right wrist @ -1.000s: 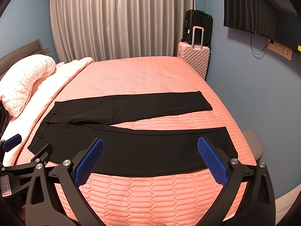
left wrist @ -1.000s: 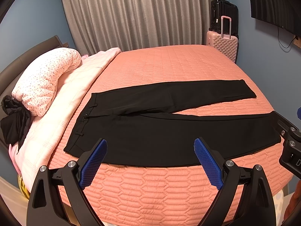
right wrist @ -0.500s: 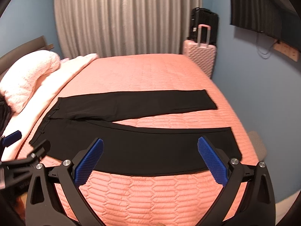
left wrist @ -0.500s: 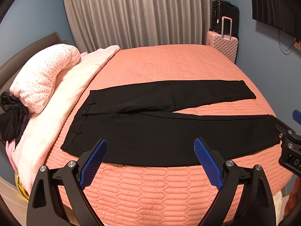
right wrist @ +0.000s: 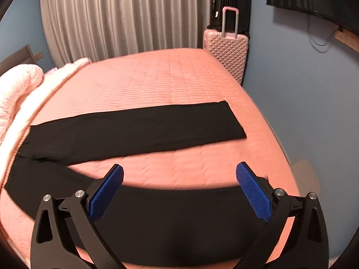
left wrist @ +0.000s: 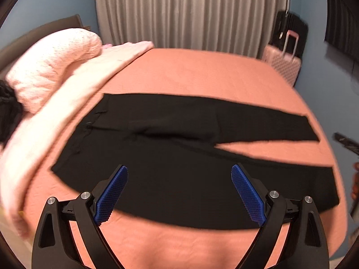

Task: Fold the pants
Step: 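Move both tools down toward the hems of the black trouser legs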

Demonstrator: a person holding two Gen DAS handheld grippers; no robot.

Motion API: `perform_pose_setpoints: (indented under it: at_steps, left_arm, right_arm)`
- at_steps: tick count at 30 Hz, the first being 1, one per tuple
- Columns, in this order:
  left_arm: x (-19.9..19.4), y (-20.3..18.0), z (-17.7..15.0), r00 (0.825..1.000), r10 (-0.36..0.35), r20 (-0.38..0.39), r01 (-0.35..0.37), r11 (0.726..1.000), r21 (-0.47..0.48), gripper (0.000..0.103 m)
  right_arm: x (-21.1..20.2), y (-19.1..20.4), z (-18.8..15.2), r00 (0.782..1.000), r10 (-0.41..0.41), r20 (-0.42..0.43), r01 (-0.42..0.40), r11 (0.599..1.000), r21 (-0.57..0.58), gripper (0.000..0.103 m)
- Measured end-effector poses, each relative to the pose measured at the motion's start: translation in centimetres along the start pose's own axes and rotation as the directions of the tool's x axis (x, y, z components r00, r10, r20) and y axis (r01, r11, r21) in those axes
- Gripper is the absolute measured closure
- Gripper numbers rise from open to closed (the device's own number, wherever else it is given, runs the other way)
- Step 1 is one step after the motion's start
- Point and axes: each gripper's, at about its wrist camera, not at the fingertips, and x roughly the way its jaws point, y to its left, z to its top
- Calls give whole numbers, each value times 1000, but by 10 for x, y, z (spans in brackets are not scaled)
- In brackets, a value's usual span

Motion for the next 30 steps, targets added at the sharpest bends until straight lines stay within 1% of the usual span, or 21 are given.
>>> perform_pose_setpoints:
  at_steps: [1,2,4,5,7,9,10,11,13,14,16,17,19,21,23,25,26,28,29,30]
  left_arm:
    - [10,-1,3,1000,2,19,-2,1000,-12,11]
    - [20,-3,6,1000,10,22,-10,1000,-16,11]
    - [39,-9,10,1000,23,4,-23,1000,-6,11]
    - [51,-12,12,1000,28,-7,-28,1000,10,11]
    - [73,-18,12,998,59,-13,-58,998,39,11]
    - [93,-19,12,996,65,-52,-63,997,53,11]
    - [107,-22,12,993,76,-92,-70,995,64,11]
    - [118,-22,12,989,89,-117,-81,994,74,11]
    - [137,-24,11,982,107,-156,-91,990,104,11]
    - [145,-25,11,980,125,-158,-108,988,113,11]
    - [157,-31,10,981,130,-146,-111,985,131,11]
    - [160,-33,9,982,121,-142,-102,985,139,11]
    - [167,-40,8,985,93,-145,-69,984,167,11]
    - [174,-44,8,986,82,-145,-54,981,186,11]
    - [179,-48,6,986,70,-152,-39,980,193,11]
    - [182,-51,3,985,58,-161,-26,980,195,11]
    - [183,-51,1,986,50,-157,-18,981,194,11]
    - [182,-49,-1,988,38,-148,-10,983,186,11]
    - [182,-47,-2,989,33,-142,-7,983,183,11]
    - [183,-46,-2,990,36,-134,-11,983,182,11]
  right_arm:
    - [28,-13,12,1000,6,-29,-7,1000,-9,5]
    - [46,-21,19,999,7,-45,-8,1000,-9,5]
    - [89,-45,37,996,28,-81,-28,1000,-4,5]
    - [119,-63,49,994,40,-105,-39,999,17,5]
    - [152,-81,61,986,89,-140,-83,995,48,5]
    - [187,-98,74,985,93,-147,-86,995,57,5]
    - [201,-104,80,983,99,-152,-91,994,58,5]
    - [218,-109,84,982,95,-161,-87,995,58,5]
    - [243,-115,90,976,121,-182,-112,992,58,5]
    - [259,-118,95,974,124,-192,-116,992,50,5]
    - [278,-118,98,968,136,-213,-130,991,42,5]
    - [290,-120,99,961,155,-229,-148,988,47,5]
    - [304,-122,98,954,172,-244,-165,985,48,5]
    - [307,-122,97,960,189,-209,-188,982,25,5]
    - [311,-125,96,957,215,-193,-216,976,19,5]
    - [312,-123,93,958,218,-186,-223,975,-10,5]
    - [311,-120,91,960,212,-182,-223,974,-38,5]
    - [308,-120,89,960,214,-179,-226,973,-52,5]
    - [305,-120,88,964,206,-165,-217,975,-52,7]
    - [302,-122,88,968,200,-152,-210,977,-49,18]
